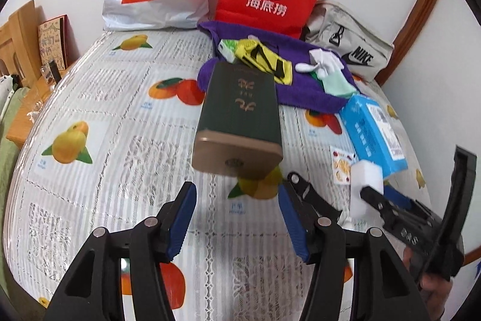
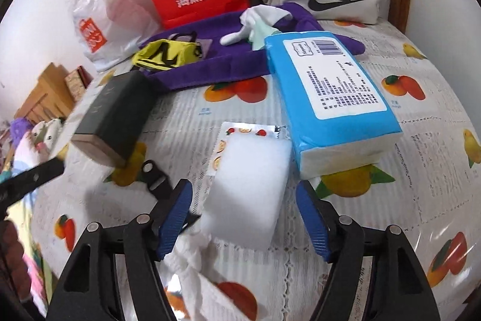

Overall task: Organize soft objects
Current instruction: 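Grasp the white sponge with the right tool while the left tool moves toward the black strap, then grasp the black strap with the left tool while the right tool lifts the sponge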

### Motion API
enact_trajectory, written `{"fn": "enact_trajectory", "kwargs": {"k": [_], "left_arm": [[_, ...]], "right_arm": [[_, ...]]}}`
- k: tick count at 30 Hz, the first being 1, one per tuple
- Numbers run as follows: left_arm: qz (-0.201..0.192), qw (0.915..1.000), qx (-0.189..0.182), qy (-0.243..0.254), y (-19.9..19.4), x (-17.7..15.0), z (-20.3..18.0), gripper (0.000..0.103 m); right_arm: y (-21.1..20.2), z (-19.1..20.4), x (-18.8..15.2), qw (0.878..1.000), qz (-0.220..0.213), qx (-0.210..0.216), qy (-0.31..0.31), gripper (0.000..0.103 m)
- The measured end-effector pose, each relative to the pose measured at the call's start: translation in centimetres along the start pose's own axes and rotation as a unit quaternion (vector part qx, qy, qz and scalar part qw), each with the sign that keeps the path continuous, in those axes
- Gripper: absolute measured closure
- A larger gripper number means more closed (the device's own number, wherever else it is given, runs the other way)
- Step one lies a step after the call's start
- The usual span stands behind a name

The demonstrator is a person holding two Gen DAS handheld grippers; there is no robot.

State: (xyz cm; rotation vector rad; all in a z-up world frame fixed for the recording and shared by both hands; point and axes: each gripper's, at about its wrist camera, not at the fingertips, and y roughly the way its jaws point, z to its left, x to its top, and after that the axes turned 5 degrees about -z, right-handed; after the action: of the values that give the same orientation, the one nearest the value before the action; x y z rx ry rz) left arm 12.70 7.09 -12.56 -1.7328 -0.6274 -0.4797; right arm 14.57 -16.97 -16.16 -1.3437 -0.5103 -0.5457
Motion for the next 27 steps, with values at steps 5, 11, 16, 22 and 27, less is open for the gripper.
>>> {"fn": "enact_trajectory", "kwargs": {"k": [5,11,16,22,27], "left_arm": [[0.011,0.9999,-0.002,0.005,0.2,-0.4,-0.1,0.048],[0.024,0.9996,-0.007,0.014,0.9,-1.5,-1.5,0.047],[0.043,0.9987,-0.019,0.021,2.2,-2.9,-3.0,0.047],[0.065,0.9966,-0.029,0.042,4.1,-3.7,-5.8,0.047],[0.073,0.9952,-0.023,0.062,5.5,-4.2,-8.1,0.047]], "right_arm": [[0.8,0.3,-0.4,1.000,-0.007,-0.003,-0.003,0.032],[-0.2,0.4,-1.2,0.999,-0.009,0.022,-0.024,0.048],[-3.0,0.0,-1.8,0.997,-0.036,0.045,-0.045,0.048],[-4.8,-2.0,-2.5,0.996,-0.049,0.040,-0.067,0.048],[-5.5,-4.6,-3.3,0.996,-0.055,0.043,-0.055,0.048]]}}
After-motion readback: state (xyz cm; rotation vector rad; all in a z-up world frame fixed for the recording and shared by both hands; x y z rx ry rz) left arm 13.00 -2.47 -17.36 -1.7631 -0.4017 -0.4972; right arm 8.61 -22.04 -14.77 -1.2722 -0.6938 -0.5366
